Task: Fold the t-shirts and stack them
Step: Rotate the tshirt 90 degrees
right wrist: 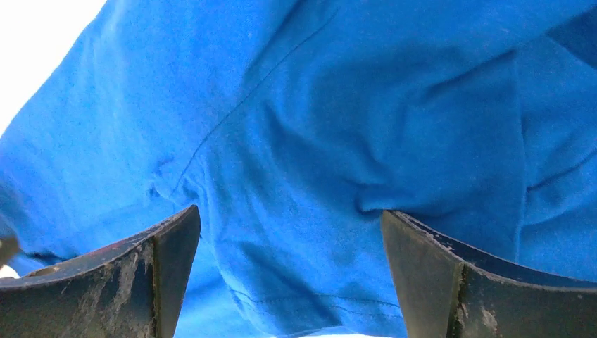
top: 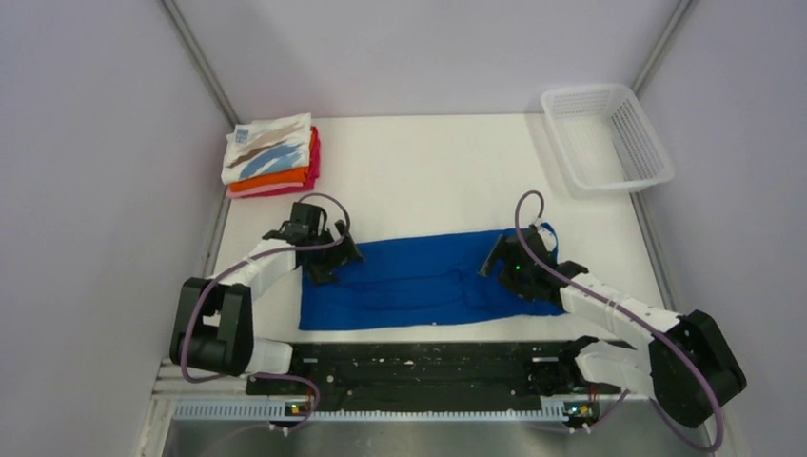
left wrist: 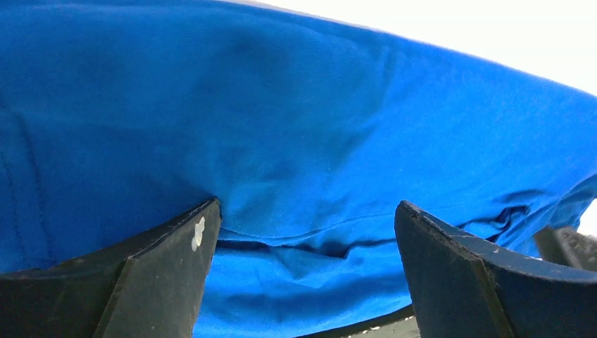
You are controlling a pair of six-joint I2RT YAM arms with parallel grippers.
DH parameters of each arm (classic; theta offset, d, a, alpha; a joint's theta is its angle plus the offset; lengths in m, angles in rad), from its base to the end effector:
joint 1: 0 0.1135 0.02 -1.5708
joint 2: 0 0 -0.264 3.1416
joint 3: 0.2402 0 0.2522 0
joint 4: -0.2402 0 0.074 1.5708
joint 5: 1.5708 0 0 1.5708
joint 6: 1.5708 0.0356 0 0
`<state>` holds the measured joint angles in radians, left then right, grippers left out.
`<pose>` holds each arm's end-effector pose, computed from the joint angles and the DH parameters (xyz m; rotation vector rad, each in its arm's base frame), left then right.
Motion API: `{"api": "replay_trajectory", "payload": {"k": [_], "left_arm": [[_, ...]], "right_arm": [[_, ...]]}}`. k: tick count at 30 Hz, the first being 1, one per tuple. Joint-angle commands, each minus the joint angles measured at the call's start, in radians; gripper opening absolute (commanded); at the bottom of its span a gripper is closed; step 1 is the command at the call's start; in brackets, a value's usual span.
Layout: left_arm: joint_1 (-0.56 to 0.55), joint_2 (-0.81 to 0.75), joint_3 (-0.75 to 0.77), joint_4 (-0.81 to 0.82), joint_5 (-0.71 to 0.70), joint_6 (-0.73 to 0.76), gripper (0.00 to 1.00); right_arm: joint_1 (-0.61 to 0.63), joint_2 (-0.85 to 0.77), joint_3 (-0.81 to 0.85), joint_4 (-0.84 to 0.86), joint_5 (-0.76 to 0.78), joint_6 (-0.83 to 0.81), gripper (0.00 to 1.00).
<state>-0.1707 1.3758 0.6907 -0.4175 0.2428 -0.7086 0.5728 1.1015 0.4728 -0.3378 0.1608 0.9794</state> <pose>0.2405 -0.0501 0.1671 -0.6563 2.6834 -0.5851 0.1678 0.1014 0.1636 0.5822 2.5046 0.4134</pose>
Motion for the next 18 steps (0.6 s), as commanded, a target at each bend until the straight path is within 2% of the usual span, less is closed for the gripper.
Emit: {"api": "replay_trajectory", "payload": {"k": [1,6,11,13,15,18], "left_arm": [[-0.062,0.056,-0.008,0.038,-0.019,-0.018,0.99],[-0.116,0.073,-0.035,0.064,-0.001,-0.132,0.99],[-0.227,0.021,-0.048,0.089,0.004,-0.288,0.99],[-0.271,-0.002,-0.046,0.109,-0.004,-0.337,0.99],[-0.323,-0.004,-0.035,0.137,-0.028,-0.377,0.99],[-0.38,0.04,-0.012,0.263,-0.029,-0.44,0.99]], "right_arm": [[-0.133,0.15,0.005,0.217,-0.068,-0.087,0.99],[-0.235,0.426,0.231,0.326,-0.103,-0.227,0.99],[-0.284,0.746,0.61,0.323,-0.108,-0.345,0.99],[-0.301,0.901,0.776,0.271,-0.166,-0.366,0.98],[-0.301,1.009,0.907,0.292,-0.252,-0.387,0.99],[-0.299,1.198,1.149,0.24,-0.38,-0.377,0.99]]}}
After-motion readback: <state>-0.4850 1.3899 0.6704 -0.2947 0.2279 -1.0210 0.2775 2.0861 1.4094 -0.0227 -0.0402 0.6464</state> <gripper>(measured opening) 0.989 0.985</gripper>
